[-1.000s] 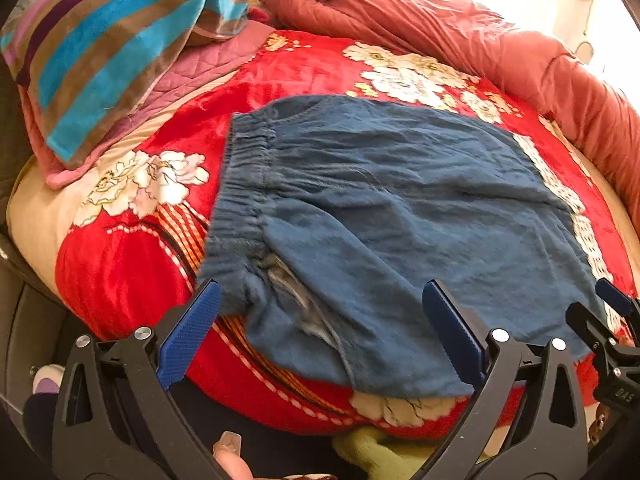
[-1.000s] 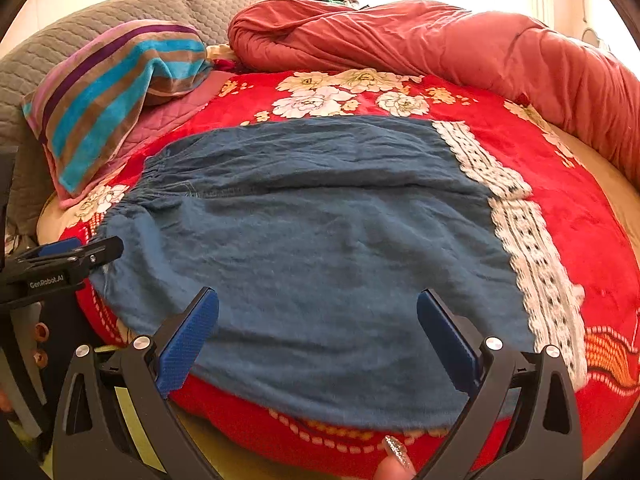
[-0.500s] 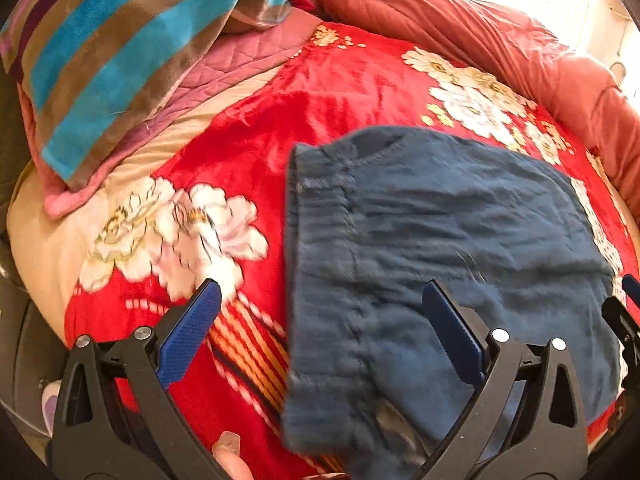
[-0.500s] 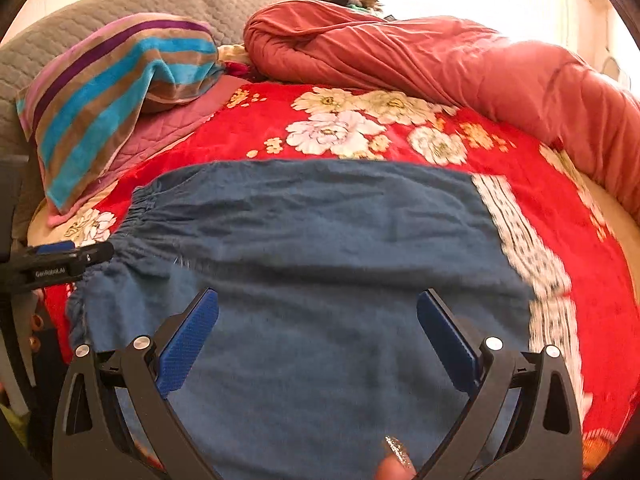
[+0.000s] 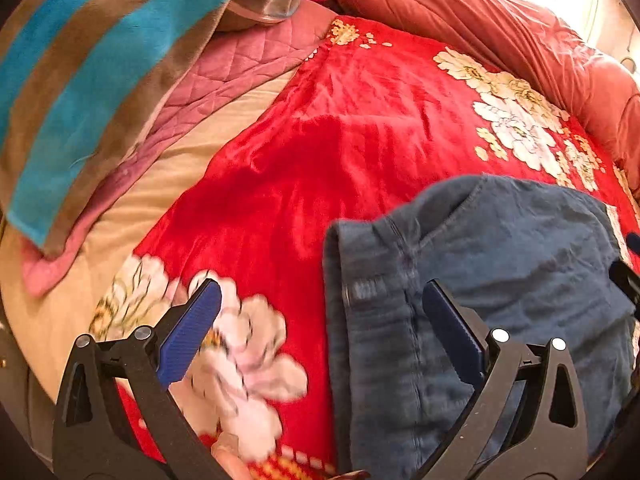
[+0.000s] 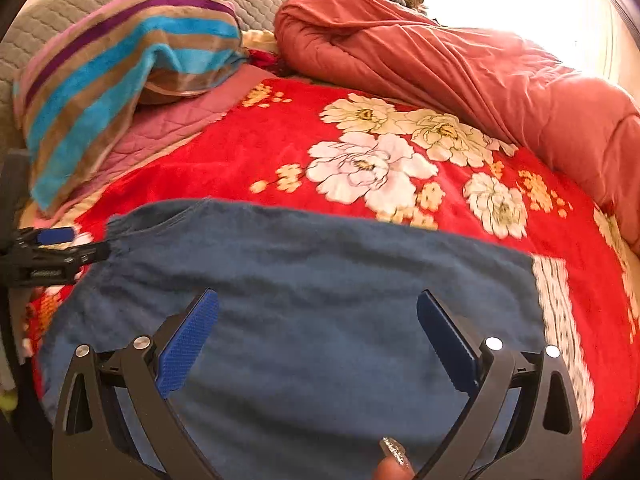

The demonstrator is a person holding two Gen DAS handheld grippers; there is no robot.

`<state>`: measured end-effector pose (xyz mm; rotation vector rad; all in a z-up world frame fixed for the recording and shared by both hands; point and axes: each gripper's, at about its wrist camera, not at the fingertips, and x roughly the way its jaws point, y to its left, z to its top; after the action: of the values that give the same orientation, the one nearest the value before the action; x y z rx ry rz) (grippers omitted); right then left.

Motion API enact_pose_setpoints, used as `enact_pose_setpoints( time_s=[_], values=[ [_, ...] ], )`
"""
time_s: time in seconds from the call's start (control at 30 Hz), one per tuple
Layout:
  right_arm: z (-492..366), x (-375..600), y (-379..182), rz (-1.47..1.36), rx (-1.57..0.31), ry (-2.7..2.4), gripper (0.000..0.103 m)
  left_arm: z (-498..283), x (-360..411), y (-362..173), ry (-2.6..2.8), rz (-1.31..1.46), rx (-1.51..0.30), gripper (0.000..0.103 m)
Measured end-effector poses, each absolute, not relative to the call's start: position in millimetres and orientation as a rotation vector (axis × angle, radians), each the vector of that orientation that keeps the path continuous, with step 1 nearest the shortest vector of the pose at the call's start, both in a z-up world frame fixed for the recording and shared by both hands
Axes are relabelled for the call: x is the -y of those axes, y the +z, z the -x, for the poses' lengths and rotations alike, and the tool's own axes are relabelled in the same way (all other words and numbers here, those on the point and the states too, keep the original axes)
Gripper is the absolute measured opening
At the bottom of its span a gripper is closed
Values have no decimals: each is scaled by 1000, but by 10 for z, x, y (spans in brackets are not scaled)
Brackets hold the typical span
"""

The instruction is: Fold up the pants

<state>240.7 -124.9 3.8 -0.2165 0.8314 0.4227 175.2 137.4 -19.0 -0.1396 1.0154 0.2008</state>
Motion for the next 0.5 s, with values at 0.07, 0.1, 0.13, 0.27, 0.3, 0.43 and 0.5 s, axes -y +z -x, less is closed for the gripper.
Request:
enact_pose_setpoints(
  time_s=[0.07, 0.1, 0.13, 0.27, 0.3, 0.43, 0.5],
  values=[
    [-2542, 1190, -16, 257, -839, 420, 99, -1848, -1394, -235, 194, 142, -1026, 95],
    [-2622, 1158, -56, 280, -841, 419, 99, -1876, -1400, -248, 187, 148, -1027, 95],
    [-2688, 1136, -95, 292, -849, 428, 99, -1904, -1407, -263, 178, 160, -1027, 95],
    [-2937, 1061, -223, 298, -898, 457, 99, -2029, -1399, -300, 177, 152, -1018, 95],
    [-3005, 1032, -253, 306, -911, 460, 99, -2062, -1392, -306, 183, 141, -1018, 94],
    [-3132, 907, -340, 388, -917, 464, 99, -2113, -1329, -318, 143, 120, -998, 44],
    [-3174, 850, -384, 426, -919, 470, 99, -2107, -1322, -330, 99, 159, -991, 32]
  ],
)
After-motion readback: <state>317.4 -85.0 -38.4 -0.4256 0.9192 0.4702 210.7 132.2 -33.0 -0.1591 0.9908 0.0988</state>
